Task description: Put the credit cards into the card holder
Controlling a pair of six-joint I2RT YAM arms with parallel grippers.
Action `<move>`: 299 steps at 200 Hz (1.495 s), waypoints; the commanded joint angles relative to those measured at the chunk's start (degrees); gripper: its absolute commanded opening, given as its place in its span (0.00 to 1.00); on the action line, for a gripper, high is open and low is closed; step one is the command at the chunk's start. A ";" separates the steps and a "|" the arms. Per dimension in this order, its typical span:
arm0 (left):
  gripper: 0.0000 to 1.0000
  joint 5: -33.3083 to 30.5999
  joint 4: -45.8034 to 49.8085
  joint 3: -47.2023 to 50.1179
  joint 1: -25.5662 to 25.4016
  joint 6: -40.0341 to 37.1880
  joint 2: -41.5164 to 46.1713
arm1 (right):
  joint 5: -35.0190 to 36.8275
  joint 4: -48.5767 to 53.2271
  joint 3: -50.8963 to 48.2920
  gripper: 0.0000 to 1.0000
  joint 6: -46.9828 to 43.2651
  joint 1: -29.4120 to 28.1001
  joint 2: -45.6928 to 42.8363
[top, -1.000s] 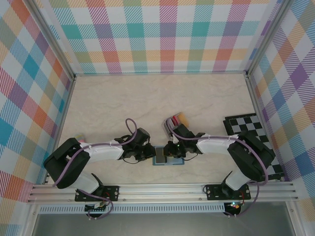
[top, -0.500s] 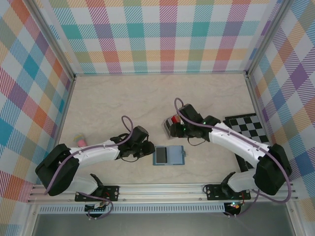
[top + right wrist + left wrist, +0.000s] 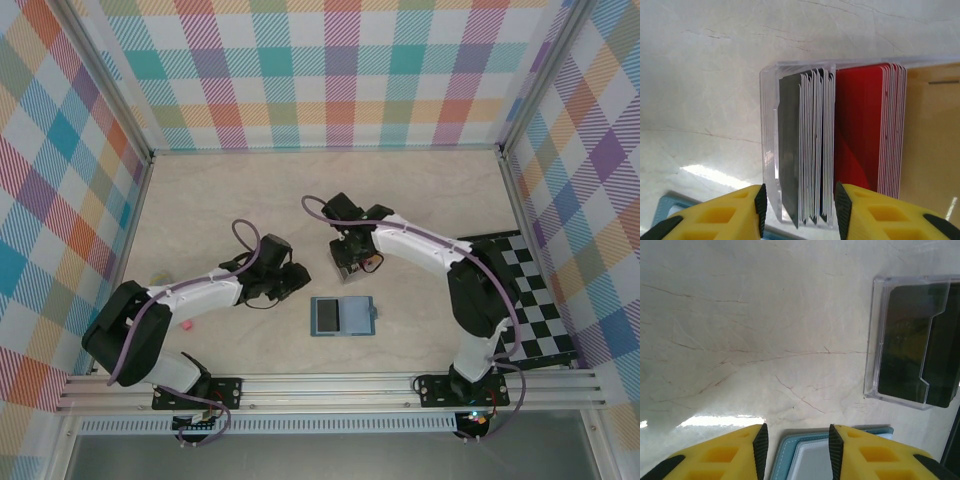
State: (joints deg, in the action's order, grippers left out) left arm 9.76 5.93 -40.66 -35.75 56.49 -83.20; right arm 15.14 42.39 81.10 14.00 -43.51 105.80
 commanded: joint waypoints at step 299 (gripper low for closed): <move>0.42 1.13 -1.62 4.71 2.92 2.41 5.04 | 20.83 5.60 6.26 0.37 -1.78 -3.87 6.20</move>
State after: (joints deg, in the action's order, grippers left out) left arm 10.48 4.16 -36.88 -33.43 58.76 -80.05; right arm 34.09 46.22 87.20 11.53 -47.42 114.91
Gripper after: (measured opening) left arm 0.420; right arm 0.386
